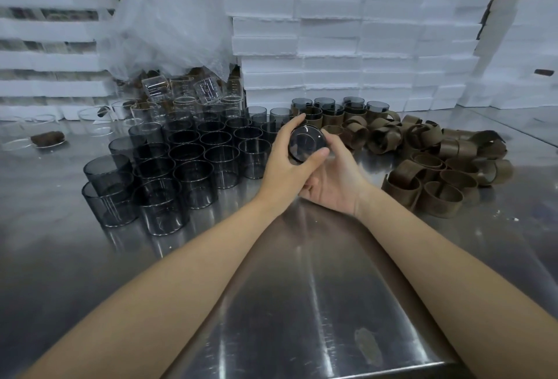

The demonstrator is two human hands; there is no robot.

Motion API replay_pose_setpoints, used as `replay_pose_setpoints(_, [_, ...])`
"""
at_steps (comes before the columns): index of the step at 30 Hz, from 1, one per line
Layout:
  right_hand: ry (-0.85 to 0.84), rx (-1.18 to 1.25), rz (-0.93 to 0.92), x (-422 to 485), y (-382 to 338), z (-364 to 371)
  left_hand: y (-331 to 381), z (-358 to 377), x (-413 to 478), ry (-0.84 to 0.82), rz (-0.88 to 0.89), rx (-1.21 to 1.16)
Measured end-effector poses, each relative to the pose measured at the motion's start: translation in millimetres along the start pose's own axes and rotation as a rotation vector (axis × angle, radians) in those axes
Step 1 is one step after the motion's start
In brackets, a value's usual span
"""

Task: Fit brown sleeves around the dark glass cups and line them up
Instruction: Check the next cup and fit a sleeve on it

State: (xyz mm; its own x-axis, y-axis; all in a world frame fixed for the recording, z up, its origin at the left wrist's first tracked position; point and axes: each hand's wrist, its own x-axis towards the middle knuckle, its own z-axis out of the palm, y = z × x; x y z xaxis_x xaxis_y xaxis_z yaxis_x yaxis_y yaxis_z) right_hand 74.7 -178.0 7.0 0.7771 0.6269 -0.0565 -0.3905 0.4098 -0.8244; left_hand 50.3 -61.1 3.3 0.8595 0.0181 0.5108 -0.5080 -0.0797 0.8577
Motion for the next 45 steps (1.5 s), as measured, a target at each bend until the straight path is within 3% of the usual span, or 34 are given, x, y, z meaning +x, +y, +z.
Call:
replay_pose_setpoints(11, [0.099, -0.009, 0.050, -2.9, -2.5, 1.2, -3.0, -3.5, 7.1, 0.118, -0.028, -0.053])
replay_pose_setpoints(23, [0.070, -0.060, 0.068, -3.0, -3.7, -1.4, -2.8, -3.8, 12.0, 0.222, -0.035, -0.145])
replay_pose_setpoints(33, [0.031, -0.002, 0.064, -4.0, -2.7, -4.4, -11.0, -2.8, 7.8, 0.065, -0.049, -0.078])
replay_pose_setpoints(45, [0.012, -0.062, 0.080, -4.1, -4.0, -5.8, -6.4, -4.8, 9.5, 0.199, -0.073, -0.104])
